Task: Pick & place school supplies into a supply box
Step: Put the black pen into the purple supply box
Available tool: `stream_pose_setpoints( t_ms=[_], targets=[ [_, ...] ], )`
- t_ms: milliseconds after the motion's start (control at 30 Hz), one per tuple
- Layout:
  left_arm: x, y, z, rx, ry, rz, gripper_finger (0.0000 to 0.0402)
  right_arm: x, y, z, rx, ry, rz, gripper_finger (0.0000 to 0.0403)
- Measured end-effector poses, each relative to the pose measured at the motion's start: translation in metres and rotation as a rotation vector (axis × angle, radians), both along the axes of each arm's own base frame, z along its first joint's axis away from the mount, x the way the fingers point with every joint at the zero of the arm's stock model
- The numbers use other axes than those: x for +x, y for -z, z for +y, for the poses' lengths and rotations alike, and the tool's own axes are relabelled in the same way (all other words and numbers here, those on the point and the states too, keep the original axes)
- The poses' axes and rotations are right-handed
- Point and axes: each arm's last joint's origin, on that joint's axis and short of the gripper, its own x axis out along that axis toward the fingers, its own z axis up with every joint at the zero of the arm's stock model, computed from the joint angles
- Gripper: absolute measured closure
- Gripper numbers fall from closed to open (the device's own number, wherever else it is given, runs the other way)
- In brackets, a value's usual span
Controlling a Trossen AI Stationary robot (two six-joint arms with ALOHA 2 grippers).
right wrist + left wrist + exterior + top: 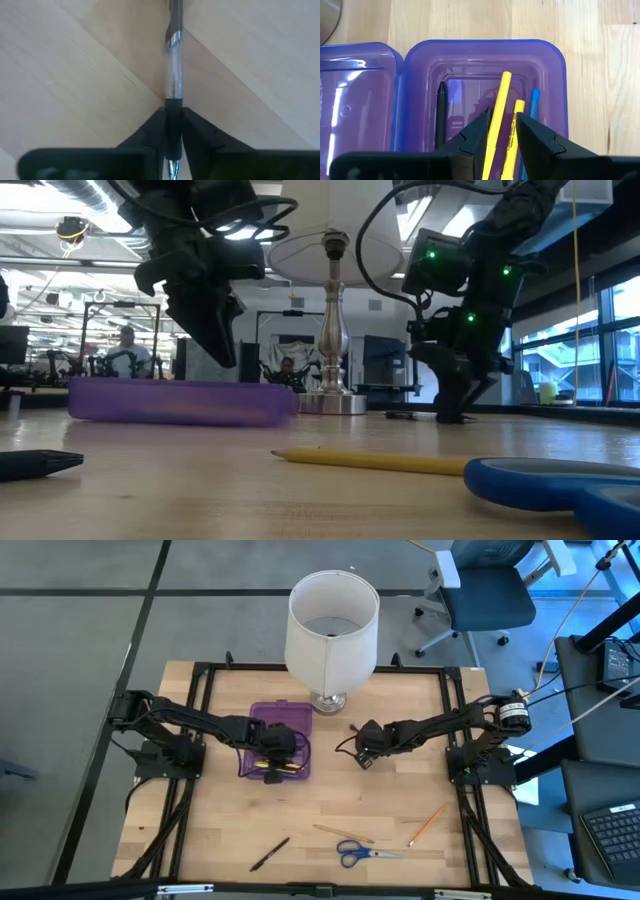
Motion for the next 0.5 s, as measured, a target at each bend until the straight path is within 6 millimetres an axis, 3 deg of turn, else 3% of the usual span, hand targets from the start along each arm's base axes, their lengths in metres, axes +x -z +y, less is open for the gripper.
stream_pose_setpoints(
  t_ms=[233, 500],
  targets=[
    [-0.005, -0.007, 0.001, -0.019, -0.037, -0.012, 0.0307, -0.001, -0.004, 0.003, -0.014, -0.008, -0.010, 0.0370],
    [-0.022, -0.049, 0.002, -0.011, -0.088, -0.198, 0.0305, -0.002, -0.025, 0.020, -0.019, -0.069, -0.109, 0.0366]
  ],
)
